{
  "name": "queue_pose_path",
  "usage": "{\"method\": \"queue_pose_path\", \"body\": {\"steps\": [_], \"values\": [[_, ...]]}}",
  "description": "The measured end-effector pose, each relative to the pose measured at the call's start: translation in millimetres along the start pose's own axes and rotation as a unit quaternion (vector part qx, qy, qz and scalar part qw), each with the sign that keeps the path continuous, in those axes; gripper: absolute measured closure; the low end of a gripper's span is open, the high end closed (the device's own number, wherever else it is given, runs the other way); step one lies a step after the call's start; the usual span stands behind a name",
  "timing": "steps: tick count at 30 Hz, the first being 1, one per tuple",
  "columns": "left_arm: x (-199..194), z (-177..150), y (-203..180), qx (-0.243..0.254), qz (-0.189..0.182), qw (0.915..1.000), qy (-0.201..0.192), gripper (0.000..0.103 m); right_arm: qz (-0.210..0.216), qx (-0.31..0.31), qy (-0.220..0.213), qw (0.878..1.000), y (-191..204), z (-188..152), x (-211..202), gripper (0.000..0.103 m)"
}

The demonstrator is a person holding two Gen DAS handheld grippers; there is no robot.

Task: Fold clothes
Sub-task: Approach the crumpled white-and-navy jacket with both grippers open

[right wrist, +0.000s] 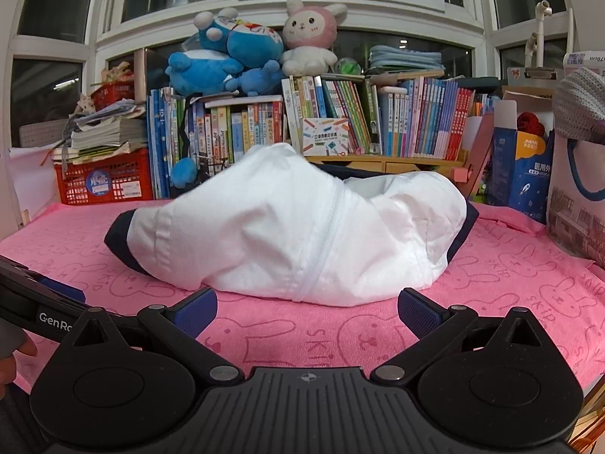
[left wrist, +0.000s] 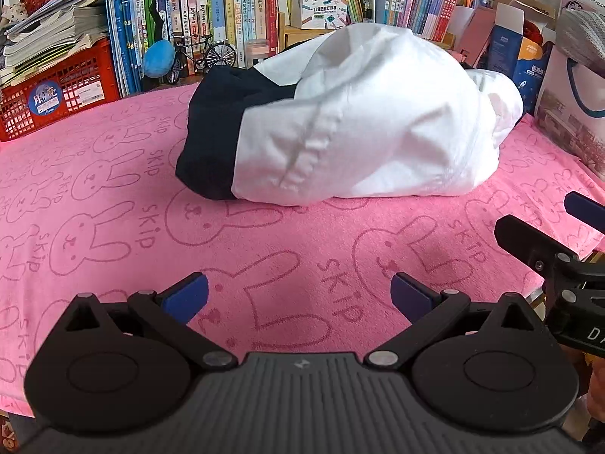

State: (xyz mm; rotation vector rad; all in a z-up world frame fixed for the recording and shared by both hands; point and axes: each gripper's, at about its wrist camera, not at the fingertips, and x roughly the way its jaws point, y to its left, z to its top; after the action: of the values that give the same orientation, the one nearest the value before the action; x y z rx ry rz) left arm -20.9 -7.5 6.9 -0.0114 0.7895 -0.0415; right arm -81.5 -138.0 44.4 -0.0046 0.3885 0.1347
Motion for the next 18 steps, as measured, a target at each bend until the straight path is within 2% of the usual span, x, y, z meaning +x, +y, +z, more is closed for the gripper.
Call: {"method": "queue_pose_path", "body": {"steps": [18], "values": [[6.0, 4.1, -0.3, 0.01, -0.006, 0.9999, 0.0, 0.0, 0.006, -0.005, 0.005, 1.0, -2.5, 0.8, 6.5, 0.0]]}}
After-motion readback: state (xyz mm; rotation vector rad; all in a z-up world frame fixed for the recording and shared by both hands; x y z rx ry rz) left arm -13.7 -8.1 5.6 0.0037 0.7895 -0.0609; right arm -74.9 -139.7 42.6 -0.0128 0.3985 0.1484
